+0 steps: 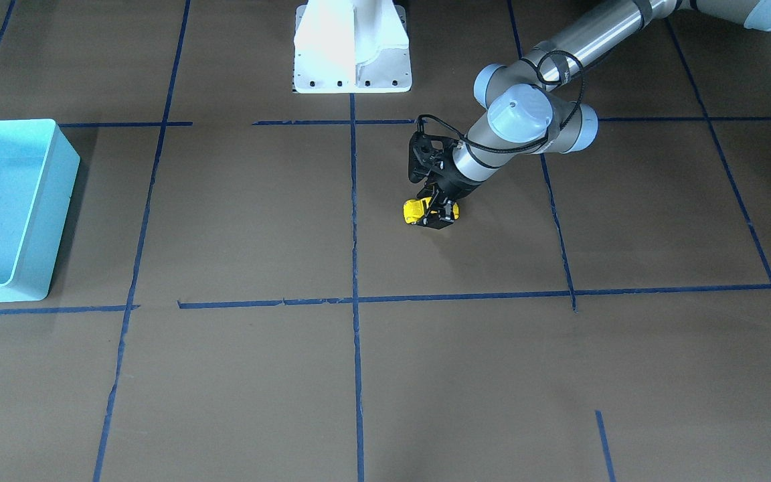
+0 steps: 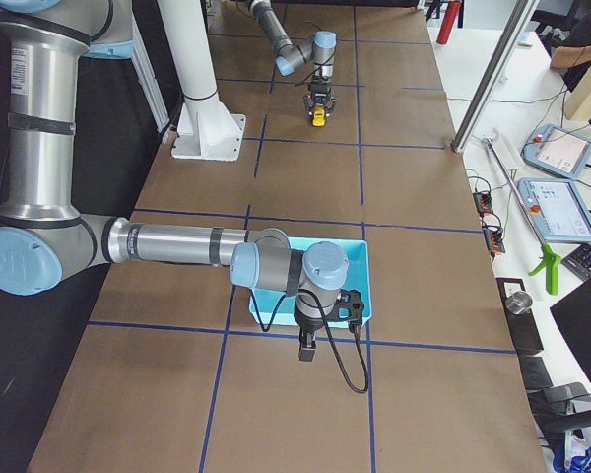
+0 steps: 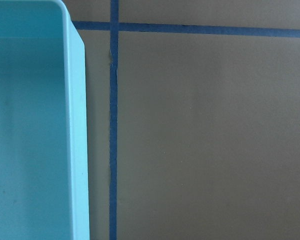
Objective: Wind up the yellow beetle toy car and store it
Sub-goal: 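Release the car with the left gripper so it rolls toward the bin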
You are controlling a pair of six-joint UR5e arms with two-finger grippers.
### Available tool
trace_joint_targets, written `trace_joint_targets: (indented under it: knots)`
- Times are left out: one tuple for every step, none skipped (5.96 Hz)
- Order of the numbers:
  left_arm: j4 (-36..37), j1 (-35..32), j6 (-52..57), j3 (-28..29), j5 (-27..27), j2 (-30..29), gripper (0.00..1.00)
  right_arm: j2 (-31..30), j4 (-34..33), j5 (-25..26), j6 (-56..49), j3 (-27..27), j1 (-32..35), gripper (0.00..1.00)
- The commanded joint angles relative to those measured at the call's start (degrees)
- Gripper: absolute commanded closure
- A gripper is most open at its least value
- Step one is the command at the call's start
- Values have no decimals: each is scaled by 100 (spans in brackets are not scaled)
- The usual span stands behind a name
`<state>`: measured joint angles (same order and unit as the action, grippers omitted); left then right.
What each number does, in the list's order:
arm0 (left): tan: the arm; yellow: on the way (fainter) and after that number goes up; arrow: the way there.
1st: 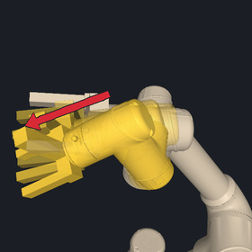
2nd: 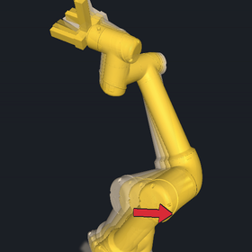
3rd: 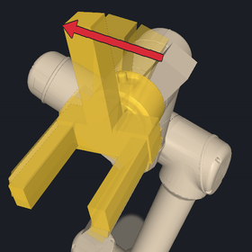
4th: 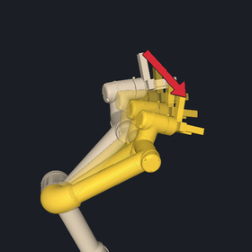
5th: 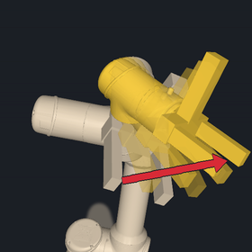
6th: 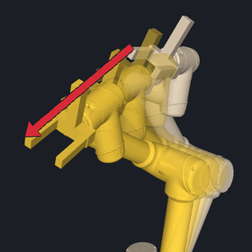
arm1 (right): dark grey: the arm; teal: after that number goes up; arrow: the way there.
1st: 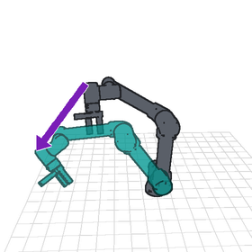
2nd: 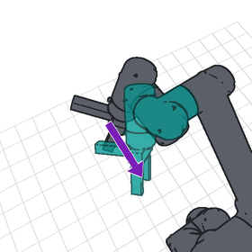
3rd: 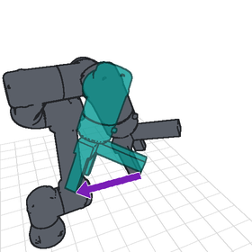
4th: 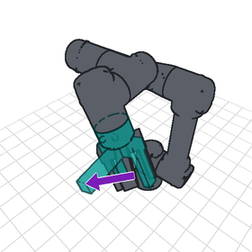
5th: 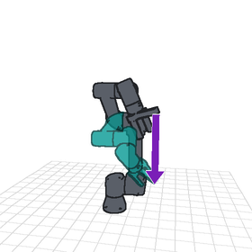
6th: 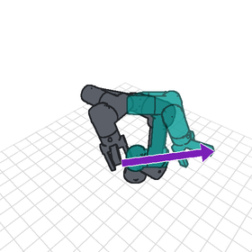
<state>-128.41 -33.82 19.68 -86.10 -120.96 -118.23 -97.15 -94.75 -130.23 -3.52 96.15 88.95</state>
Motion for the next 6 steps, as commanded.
trace_joint_targets:
  knots:
    - [-78, -98, -43, -187, -103, 273, 0, 3, 0, -11, 0, 9, 0, 0]
    - [-261, -124, -52, -206, -103, 388, 0, 3, 0, -11, 0, 9, 0, 0]
    - [-211, -237, -70, -241, -164, 397, 0, 11, 0, -11, 0, 18, 0, 0]
    - [-89, -552, -374, -267, -599, 502, 0, 12, 0, -11, 0, 26, 0, 0]
    - [-44, -929, -786, -354, -1074, 555, 0, 12, 0, -20, 0, 35, 0, 0]
    - [409, -1203, -1104, -660, -1496, 730, 0, 12, 0, -20, 0, 35, 0, 0]
